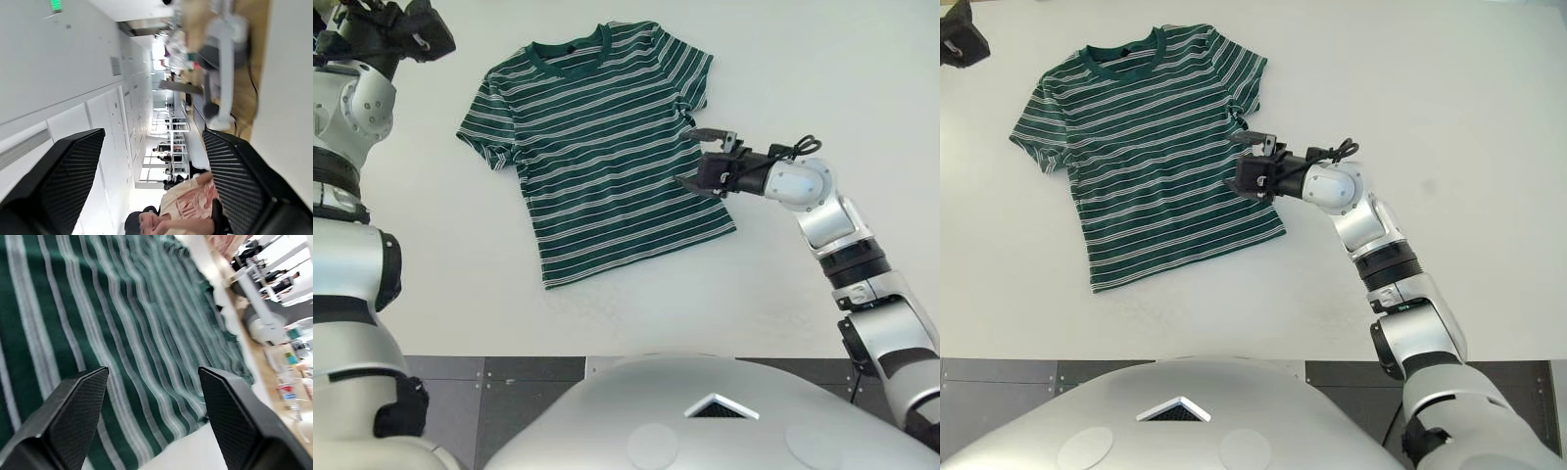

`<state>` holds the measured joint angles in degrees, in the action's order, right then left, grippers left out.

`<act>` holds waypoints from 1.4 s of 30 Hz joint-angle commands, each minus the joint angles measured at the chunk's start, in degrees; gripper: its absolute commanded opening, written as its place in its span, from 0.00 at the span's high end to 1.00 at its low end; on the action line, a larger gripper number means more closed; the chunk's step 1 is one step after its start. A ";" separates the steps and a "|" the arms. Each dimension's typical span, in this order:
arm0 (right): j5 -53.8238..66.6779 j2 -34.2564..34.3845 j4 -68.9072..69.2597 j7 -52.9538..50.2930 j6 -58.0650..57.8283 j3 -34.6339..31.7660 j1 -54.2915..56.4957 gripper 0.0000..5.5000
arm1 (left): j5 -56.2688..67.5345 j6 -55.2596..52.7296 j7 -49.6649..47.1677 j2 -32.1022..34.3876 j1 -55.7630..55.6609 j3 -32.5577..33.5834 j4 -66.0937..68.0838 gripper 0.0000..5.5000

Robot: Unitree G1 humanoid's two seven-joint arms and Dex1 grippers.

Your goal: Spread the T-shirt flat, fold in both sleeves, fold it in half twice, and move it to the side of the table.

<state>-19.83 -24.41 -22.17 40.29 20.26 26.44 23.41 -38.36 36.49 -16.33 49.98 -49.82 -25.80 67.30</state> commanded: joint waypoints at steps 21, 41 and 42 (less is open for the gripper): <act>22.19 -30.79 37.31 31.30 -11.89 0.81 -21.04 0.38 | 28.55 -5.72 29.38 -9.26 18.15 19.10 -35.20 0.32; 50.63 -23.14 43.60 29.90 -27.56 -16.71 -14.62 0.38 | 45.68 -31.71 41.79 -12.52 41.18 28.89 -63.43 0.32; 50.09 -20.82 41.03 27.71 -27.06 -17.39 -13.68 0.38 | 51.02 -39.20 43.94 -12.23 47.22 30.22 -68.35 0.32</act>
<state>30.59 -47.66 21.21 70.26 -6.62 10.67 8.04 6.76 5.79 24.75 37.56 -8.89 2.58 4.86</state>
